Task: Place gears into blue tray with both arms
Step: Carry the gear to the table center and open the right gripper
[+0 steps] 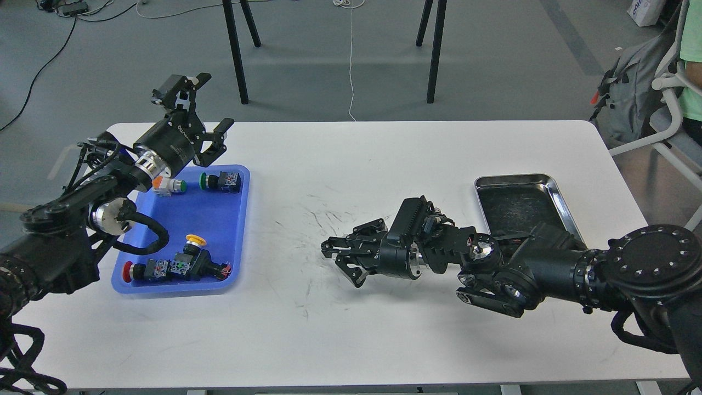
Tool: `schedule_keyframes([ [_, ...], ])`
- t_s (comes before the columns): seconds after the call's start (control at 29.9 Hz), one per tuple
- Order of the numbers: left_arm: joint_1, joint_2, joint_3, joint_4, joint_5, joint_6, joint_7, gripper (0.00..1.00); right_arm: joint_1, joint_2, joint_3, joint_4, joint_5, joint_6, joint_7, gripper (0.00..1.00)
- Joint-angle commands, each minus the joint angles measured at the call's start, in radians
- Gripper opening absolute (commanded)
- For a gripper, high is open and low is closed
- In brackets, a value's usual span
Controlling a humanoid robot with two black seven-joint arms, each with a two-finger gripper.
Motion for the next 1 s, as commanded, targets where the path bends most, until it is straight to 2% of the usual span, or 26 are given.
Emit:
schedule_keyframes([
  [0.0,0.001,0.004,0.000,0.000,0.000,0.000,0.000,1.00,0.006,0.000,-0.001,-0.004,0.000,0.001,0.002,0.01],
  [0.17,0.002,0.007,-0.002,-0.002,0.000,0.000,0.000,1.00,-0.002,0.000,-0.002,-0.015,0.000,0.004,0.005,0.02],
  [0.43,0.005,0.010,-0.002,0.000,0.000,0.000,0.000,1.00,0.004,0.000,-0.001,-0.008,0.003,0.006,0.010,0.35],
  [0.5,0.005,0.012,-0.002,0.000,0.000,0.000,0.000,1.00,0.006,0.000,-0.001,-0.005,0.003,0.007,0.017,0.35],
  [0.64,0.005,0.010,0.000,0.005,0.000,0.000,0.000,1.00,0.004,0.000,-0.001,-0.005,0.004,0.007,0.028,0.45],
  [0.7,0.007,0.010,0.000,0.006,0.002,0.000,0.000,1.00,0.006,0.000,-0.001,-0.005,0.003,0.007,0.034,0.46],
  [0.94,0.007,0.010,0.002,0.005,0.006,0.000,0.000,1.00,0.022,0.000,0.010,-0.005,0.013,0.006,0.034,0.64],
  [0.97,0.008,0.012,0.005,0.002,0.014,0.000,0.000,1.00,0.027,0.000,0.016,-0.004,0.018,0.006,0.034,0.65],
])
